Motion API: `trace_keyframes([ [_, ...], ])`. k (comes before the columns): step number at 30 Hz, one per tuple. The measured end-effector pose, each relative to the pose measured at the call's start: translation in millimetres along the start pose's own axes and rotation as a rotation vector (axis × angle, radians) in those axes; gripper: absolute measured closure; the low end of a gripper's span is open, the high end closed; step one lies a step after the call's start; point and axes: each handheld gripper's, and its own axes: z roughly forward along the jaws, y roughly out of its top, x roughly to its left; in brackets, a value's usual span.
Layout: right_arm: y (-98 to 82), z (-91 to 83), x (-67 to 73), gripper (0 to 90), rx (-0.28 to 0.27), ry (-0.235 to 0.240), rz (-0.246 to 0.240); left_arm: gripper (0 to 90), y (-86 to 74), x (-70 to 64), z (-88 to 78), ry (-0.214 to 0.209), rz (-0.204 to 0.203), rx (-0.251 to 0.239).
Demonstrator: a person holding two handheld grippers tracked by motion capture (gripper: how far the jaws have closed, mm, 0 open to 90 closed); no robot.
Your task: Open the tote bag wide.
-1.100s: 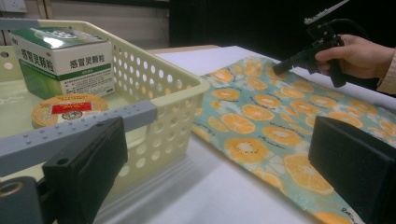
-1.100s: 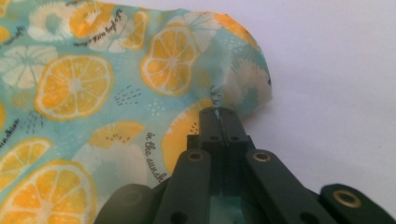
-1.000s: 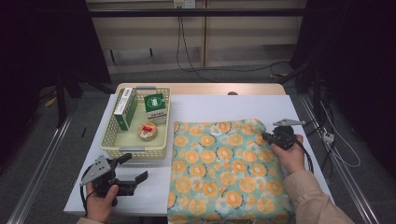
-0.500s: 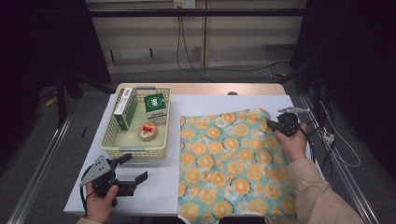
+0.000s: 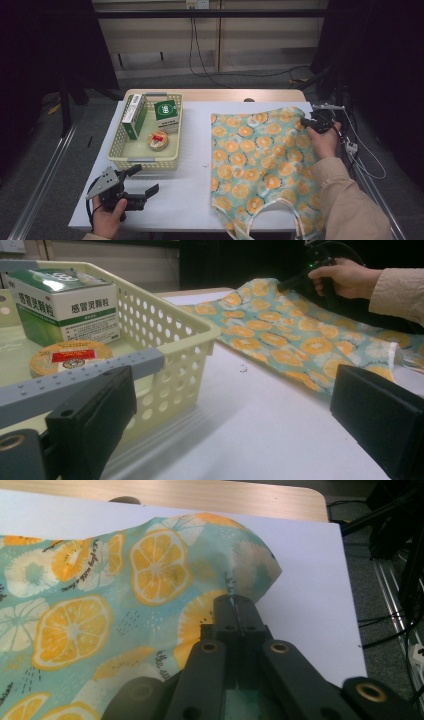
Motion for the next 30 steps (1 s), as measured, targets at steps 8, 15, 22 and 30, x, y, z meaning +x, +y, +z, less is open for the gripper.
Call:
trace_keyframes([
  [8,-2.0,3.8,3.5,48.5,0.025,0.001,-0.042,4.5,-0.3,-1.0,1.5,-0.008,0.0,0.007],
  [15,2.1,-29.1,35.8,23.5,-0.012,0.077,-0.157,4.5,-1.1,-2.3,1.9,-0.018,0.003,0.013],
  [22,-11.4,-54.9,72.0,16.1,-0.013,0.174,-0.247,4.5,-0.1,-4.4,3.1,-0.022,0.01,0.013],
  [30,-23.0,-79.2,104.1,14.4,-0.018,0.292,-0.299,4.5,-0.6,-4.8,3.0,-0.023,0.01,0.017],
])
